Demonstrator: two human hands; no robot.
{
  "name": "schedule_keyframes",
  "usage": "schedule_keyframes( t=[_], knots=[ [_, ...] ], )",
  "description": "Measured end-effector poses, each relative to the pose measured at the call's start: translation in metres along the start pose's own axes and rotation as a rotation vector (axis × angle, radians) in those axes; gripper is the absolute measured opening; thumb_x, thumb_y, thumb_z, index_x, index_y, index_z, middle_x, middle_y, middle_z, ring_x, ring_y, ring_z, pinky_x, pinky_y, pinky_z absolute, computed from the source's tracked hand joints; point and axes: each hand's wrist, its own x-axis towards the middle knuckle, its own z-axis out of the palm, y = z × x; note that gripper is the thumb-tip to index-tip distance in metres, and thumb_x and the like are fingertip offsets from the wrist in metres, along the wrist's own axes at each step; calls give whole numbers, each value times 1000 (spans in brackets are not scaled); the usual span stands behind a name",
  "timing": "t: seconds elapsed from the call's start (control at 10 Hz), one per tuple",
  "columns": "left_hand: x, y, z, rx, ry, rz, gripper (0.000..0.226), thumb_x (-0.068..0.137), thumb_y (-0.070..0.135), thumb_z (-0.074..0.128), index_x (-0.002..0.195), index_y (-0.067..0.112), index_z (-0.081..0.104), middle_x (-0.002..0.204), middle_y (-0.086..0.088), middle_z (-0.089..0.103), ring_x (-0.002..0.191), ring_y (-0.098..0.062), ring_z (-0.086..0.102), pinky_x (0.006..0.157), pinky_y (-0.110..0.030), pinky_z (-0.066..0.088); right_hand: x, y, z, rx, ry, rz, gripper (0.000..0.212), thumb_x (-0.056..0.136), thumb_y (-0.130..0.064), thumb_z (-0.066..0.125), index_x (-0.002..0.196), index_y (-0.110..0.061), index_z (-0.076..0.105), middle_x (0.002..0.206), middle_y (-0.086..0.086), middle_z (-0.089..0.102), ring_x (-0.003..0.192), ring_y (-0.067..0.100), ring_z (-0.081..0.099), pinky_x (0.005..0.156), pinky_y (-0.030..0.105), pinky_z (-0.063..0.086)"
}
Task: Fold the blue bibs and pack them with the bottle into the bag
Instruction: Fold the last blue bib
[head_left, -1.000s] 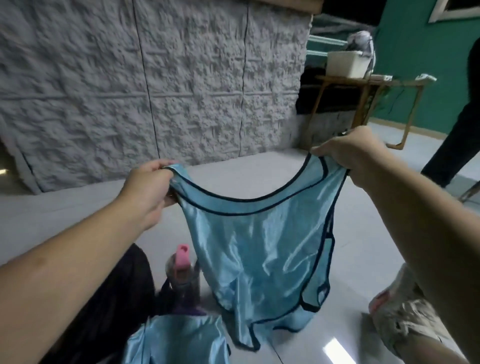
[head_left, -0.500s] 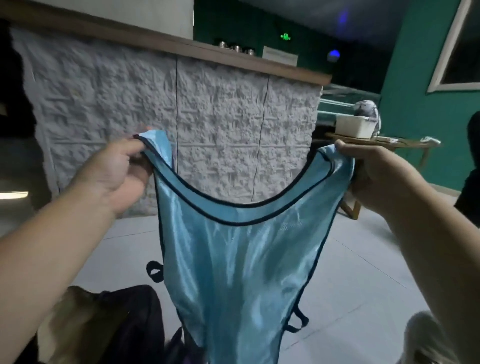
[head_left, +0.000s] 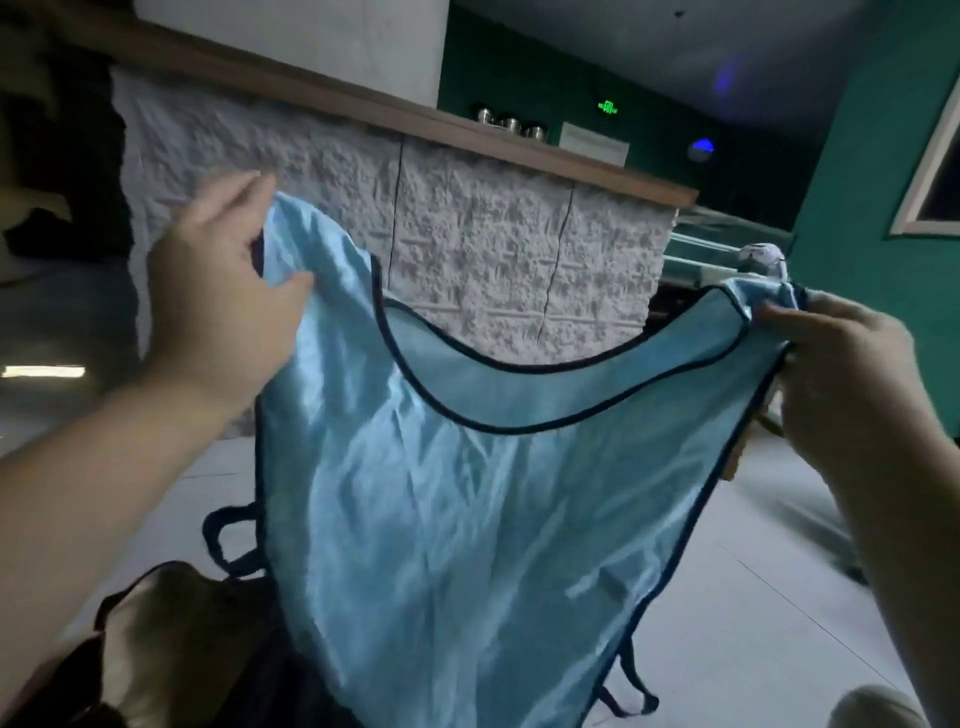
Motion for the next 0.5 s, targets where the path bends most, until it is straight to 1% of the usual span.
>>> schedule_keyframes(
  t=[0.1,0.2,0.3,0.4,0.5],
  knots=[
    [-15,-15,3,58,-8,33,48,83,-7,71,130,3,68,128,-16,68,104,-31,70,100,-42,55,-39,0,26,219,-11,-33,11,88,-7,72,99,-4,73,84,13,71,70,23,68,62,27,56],
    [-26,-22,10,125,-78,34,29,80,-14,68,105,-3,78,105,-21,76,95,-35,73,94,-37,53,-46,3,36,280,-71,28,10,94,0,63,91,-4,72,76,8,71,68,21,68,67,29,58],
    [-32,-22,14,187,-180,-31,24,82,-13,68,98,0,81,98,-17,78,92,-33,73,91,-32,49,-43,6,34,333,-98,51,21,96,1,59,78,-8,67,69,5,68,63,18,66,63,27,58],
    [-36,-21,19,241,-257,-143,20,84,-8,70,95,4,82,93,-14,78,87,-32,71,81,-29,47,-43,11,33,302,-159,56,15,93,0,60,83,-5,69,80,12,67,70,23,67,66,32,58],
    [-37,-23,26,248,-331,-285,20,85,-2,66,91,12,80,89,-11,77,84,-29,68,77,-30,48,-43,17,33,184,-212,69,14,90,3,60,91,-3,72,86,18,68,70,28,67,64,33,58]
  ],
)
